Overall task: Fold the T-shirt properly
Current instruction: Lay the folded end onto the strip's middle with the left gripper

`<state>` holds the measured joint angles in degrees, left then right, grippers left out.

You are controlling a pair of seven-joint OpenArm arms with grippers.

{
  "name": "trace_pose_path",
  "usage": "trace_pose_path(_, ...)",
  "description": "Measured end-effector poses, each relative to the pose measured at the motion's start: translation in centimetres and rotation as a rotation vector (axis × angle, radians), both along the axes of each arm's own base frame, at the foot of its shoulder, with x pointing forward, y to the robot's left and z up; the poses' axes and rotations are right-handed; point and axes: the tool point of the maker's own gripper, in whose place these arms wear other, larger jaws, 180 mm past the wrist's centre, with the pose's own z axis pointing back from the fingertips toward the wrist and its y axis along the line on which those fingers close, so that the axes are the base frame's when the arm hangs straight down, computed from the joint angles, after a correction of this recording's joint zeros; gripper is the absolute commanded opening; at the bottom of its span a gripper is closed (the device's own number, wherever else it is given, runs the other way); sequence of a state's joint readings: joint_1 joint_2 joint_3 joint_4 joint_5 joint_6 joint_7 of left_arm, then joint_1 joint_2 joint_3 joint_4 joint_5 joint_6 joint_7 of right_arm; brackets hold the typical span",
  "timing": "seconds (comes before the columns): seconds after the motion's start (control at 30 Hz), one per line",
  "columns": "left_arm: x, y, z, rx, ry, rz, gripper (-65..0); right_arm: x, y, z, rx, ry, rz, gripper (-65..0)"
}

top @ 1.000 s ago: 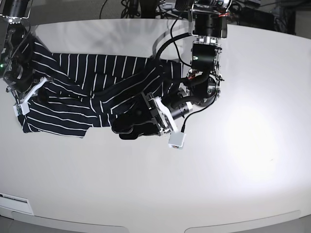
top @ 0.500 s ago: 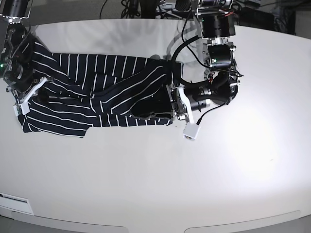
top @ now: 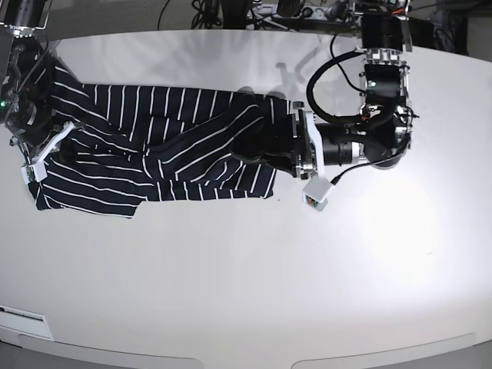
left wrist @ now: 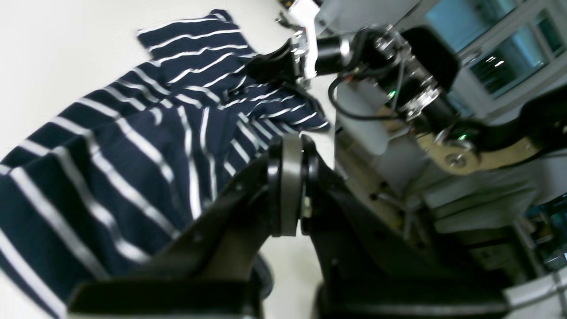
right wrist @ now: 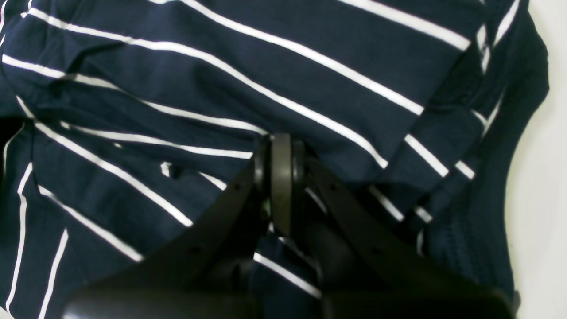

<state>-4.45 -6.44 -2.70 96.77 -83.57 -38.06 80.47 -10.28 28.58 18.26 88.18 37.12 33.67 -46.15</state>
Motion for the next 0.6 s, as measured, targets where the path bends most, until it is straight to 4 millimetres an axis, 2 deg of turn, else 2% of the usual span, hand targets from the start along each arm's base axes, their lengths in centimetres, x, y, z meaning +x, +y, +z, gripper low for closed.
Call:
trace_pose_path(0.07, 0.0, 0.3, -0.7, 0.041, -0.006, 0.002, -65.0, 0.0, 0.0, 0.0, 0.0, 0.0, 0.0, -65.0)
trace_pose_path(0.2, 0.0, 0.3, -1.3, 0.068, -0.003, 0.005, -40.6, 0.0, 0.0, 0.0, 0.001, 0.0, 0.0, -65.0)
trace_pose_path(0.23, -0.1, 0.3, -1.4, 0.071, 0.0, 0.005, -36.3, 0.0, 0.0, 0.0, 0.0, 0.0, 0.0, -65.0)
trace_pose_path(0.27, -0.2, 0.3, -1.6, 0.073, 0.004, 0.006, -34.6, 0.0, 0.0, 0.0, 0.0, 0.0, 0.0, -65.0)
trace_pose_path(0.43, -0.7, 0.3, -2.1, 0.074, 0.03, 0.01, -34.7, 0.0, 0.0, 0.0, 0.0, 0.0, 0.0, -65.0)
trace_pose_path(0.6, -2.0, 0.9, -5.3, 0.187, 0.109, 0.027, -34.7, 0.0, 0.0, 0.0, 0.0, 0.0, 0.0, -65.0)
